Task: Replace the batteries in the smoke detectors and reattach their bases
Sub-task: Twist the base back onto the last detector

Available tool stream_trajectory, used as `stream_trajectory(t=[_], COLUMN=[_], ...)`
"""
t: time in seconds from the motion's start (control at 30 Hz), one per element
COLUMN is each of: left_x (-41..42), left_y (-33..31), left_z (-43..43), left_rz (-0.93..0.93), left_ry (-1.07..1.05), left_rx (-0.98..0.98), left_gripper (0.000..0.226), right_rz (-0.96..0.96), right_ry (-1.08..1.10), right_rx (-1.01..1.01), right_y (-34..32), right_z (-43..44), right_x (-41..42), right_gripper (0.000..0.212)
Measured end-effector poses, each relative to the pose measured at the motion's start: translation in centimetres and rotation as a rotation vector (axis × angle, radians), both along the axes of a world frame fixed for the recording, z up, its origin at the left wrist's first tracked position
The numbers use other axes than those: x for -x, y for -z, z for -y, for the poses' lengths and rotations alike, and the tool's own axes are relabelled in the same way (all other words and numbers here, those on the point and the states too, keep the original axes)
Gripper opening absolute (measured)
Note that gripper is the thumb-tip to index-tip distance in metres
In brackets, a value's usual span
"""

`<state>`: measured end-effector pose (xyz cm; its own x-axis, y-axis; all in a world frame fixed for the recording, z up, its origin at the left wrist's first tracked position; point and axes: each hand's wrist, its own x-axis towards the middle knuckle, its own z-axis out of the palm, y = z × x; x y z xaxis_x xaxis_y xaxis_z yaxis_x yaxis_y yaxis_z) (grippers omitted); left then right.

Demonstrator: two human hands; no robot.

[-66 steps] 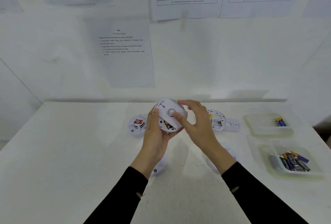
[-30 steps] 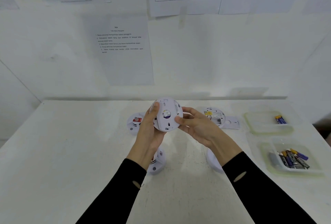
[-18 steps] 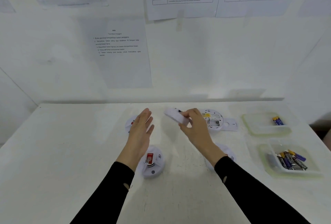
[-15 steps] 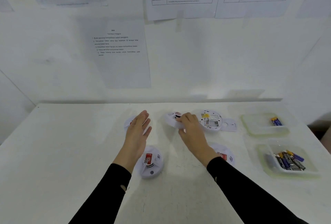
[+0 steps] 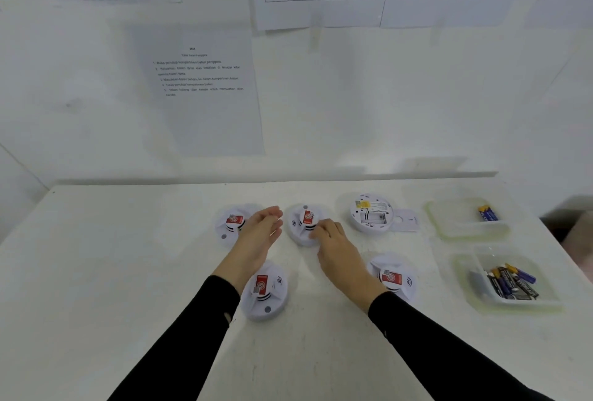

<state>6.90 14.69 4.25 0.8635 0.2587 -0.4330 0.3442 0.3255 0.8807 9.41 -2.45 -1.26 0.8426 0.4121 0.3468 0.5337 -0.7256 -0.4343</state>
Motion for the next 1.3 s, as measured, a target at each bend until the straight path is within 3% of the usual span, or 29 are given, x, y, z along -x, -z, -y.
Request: stream_trajectory(t=[0.07, 0.13, 0.2, 0.27, 0.47, 0.57, 0.7, 0.8, 0.9, 0.97, 1.03, 1.1, 1.3], left_x=[-0.9, -1.9, -2.4, -2.4, -0.1, 1.3, 1.4, 1.6, 1.9, 1.9, 1.8, 1.4, -1.0], left_y=[-0.7, -0.9, -1.1, -1.1, -2.4, -2.9, -1.9, -1.2, -1.0, -0.8, -0.8, -0.6, -1.3], left_z=[1.1, 1.8, 2.3, 2.8, 5.6, 6.7, 6.7, 6.6, 6.7, 7.2, 8.1, 9.2, 13.5], left_rz=[-0.026, -0.054, -0.094, -0.125, -0.117, -0.135, -0.149, -0.147, -0.142, -0.130, -0.114, -0.113, -0.136], left_ry=[0.045, 0.075, 0.082, 0.058, -0.061, -0.103, -0.204, -0.249, -0.237, -0.208, -0.184, -0.156, -0.062], left_rx=[-0.092, -0.110, -0.069, 0.019, 0.346, 0.511, 0.594, 0.570, 0.505, 0.479, 0.482, 0.467, 0.275], left_gripper=[0.020, 0.036, 0.033, 0.030, 0.013, 0.051, 0.067, 0.066, 0.060, 0.055, 0.053, 0.051, 0.027], right_rz=[-0.195, -0.588, -0.934, -1.036, -0.980, -1.022, -1.101, -1.017, -0.597, -0.404, -0.460, -0.574, -0.495], right_ry=[0.130, 0.316, 0.420, 0.451, 0.490, 0.463, 0.355, 0.248, 0.134, 0.124, 0.163, 0.189, 0.059], right_rx=[-0.264, -0.539, -0.734, -0.831, -0.901, -0.785, -0.645, -0.569, -0.485, -0.294, -0.078, -0.003, -0.225], right_y=[-0.6, -1.9, -2.9, -3.5, -5.8, -7.4, -8.2, -7.8, -7.4, -6.8, -5.7, -4.9, -5.2], right_z=[-0.4, -1.0, -1.5, -1.8, -2.0, -2.4, -2.4, -1.6, 1.1, 4.0, 7.1, 9.3, 12.6], right_x=[1.0, 1.8, 1.7, 1.1, -2.5, -4.3, -5.3, -5.2, -5.1, -5.7, -6.7, -7.1, -6.7], right_gripper=[0.040, 0.039, 0.042, 0.044, 0.040, 0.048, 0.060, 0.056, 0.044, 0.063, 0.100, 0.117, 0.098])
